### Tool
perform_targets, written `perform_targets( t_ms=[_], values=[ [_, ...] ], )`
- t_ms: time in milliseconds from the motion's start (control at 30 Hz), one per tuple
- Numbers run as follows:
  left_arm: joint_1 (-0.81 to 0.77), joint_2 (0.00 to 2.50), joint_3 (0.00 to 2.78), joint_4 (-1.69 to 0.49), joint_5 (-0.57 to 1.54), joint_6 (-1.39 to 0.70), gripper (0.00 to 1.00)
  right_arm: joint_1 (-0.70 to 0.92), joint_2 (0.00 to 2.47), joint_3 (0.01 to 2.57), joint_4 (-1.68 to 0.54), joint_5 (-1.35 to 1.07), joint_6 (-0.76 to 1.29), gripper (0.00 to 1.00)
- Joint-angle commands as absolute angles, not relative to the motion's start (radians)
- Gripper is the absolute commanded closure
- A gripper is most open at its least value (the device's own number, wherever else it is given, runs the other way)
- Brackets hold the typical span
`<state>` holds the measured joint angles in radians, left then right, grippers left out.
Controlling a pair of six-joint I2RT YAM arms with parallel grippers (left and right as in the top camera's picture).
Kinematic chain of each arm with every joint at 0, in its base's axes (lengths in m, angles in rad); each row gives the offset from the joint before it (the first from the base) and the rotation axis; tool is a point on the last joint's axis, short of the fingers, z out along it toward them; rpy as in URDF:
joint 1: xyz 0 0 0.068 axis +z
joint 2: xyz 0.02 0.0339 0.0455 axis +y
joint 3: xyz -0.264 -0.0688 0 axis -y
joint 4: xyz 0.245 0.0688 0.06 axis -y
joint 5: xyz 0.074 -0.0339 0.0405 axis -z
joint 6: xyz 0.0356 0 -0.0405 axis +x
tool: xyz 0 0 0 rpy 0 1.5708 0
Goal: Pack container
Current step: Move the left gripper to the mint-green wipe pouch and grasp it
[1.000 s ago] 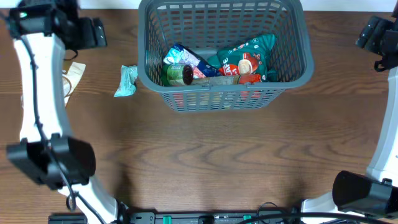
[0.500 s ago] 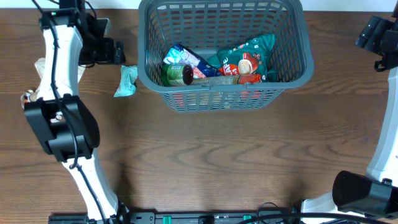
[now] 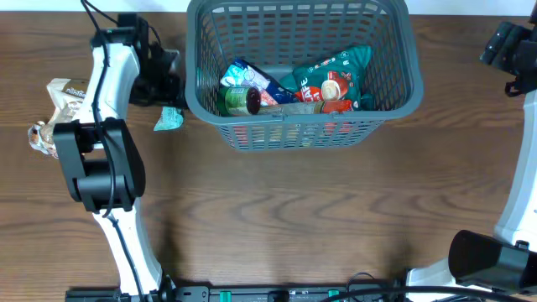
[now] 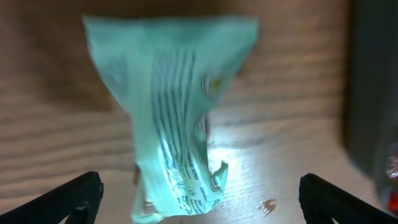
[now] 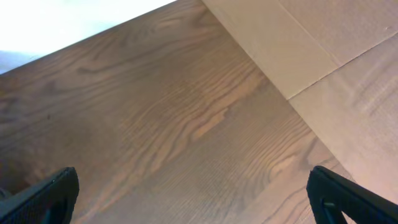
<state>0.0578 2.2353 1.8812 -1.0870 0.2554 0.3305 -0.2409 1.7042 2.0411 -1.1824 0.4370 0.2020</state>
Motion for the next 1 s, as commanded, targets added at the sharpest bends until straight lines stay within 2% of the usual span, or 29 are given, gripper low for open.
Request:
perform_targets(
  t_ms=[0,367,667,967],
  values=[
    [0.061,2.256,1.816,-1.068,0.223,0.351,0.01,-0.249,1.687,2.056,-1.182,0.44,0.216,0.01],
    [0.061,2.256,1.721,-0.969,0.224,0.312,0.01,-0.249,1.687,2.056,-1.182,0.44,0.216,0.01],
    [0.061,2.256,1.711,-0.877,0.224,0.187,0.01,-0.249,1.687,2.056,-1.182,0.44,0.216,0.01],
    [0.06,2.256,1.711,-0.858,0.224,0.159,0.02,-0.249,1.687,2.056,-1.182,0.44,0.216,0.01]
  ],
)
